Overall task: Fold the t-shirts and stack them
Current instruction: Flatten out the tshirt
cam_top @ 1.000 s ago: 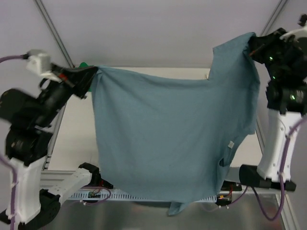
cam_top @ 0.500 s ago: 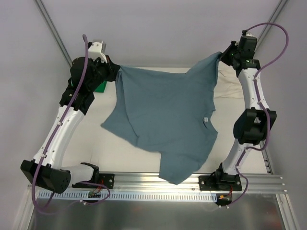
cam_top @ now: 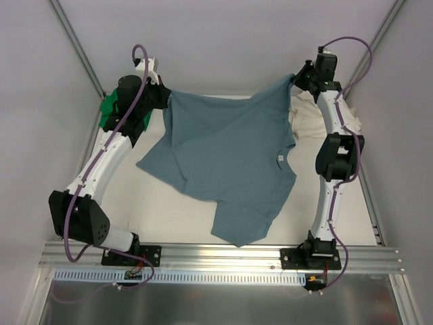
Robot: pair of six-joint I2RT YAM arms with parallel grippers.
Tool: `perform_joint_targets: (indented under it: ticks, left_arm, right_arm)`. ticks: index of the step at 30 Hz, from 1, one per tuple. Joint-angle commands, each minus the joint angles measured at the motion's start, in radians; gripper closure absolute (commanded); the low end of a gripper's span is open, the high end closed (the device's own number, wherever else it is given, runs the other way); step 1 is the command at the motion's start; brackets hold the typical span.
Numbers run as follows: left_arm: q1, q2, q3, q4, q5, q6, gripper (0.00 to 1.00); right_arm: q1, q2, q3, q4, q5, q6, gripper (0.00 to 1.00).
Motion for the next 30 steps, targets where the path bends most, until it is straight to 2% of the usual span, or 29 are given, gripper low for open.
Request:
perform_joint_targets:
  ticks: [1,5,8,11,15,16,18,19,20,22,24,26,30]
  left_arm:
    - [0.014,0.045,-0.004,0.117,-0.027,0.031,1.00]
    - [0.014,0.097,0.036,0.123,-0.024,0.037,1.00]
    - [0.014,0.096,0.045,0.114,0.002,0.030,1.00]
    - [0.014,0.038,0.039,0.103,0.030,0.019,1.00]
    - [0.012,-0.082,0.071,0.024,0.077,0.023,1.00]
    - [0.012,-0.140,0.095,-0.002,0.086,0.022,1.00]
    - [0.012,-0.188,0.152,-0.071,0.114,0.022,1.00]
    - [0.012,-0.212,0.193,-0.173,0.122,0.025,1.00]
    - [0.012,-0.223,0.286,-0.227,0.139,0.023,1.00]
    - [0.012,-0.264,0.361,-0.342,0.186,0.008,1.00]
    - [0.012,-0.351,0.408,-0.378,0.224,-0.015,1.00]
    - [0.012,-0.413,0.434,-0.430,0.248,-0.055,1.00]
    - [0.012,-0.546,0.514,-0.550,0.280,-0.113,1.00]
  right_arm:
    - [0.000,0.066,0.119,0.049,-0.009,-0.012,1.00]
    - [0.000,0.086,0.127,0.060,-0.003,-0.018,1.00]
    - [0.000,0.027,0.048,0.087,-0.009,-0.021,1.00]
    - [0.004,-0.110,-0.086,0.130,-0.017,-0.016,0.99]
    - [0.039,-0.329,-0.169,0.097,-0.009,-0.067,1.00]
    - [0.064,-0.412,-0.157,0.077,0.011,-0.082,1.00]
    - [0.089,-0.473,-0.093,-0.024,0.035,-0.119,1.00]
    - [0.111,-0.498,-0.045,-0.072,0.046,-0.139,1.00]
    - [0.122,-0.536,0.062,-0.162,0.048,-0.142,1.00]
    - [0.154,-0.576,0.159,-0.244,0.066,-0.151,1.00]
    - [0.178,-0.671,0.220,-0.322,0.077,-0.153,0.99]
    - [0.207,-0.757,0.216,-0.374,0.094,-0.145,1.00]
    - [0.221,-1.028,0.124,-0.439,0.104,-0.114,0.99]
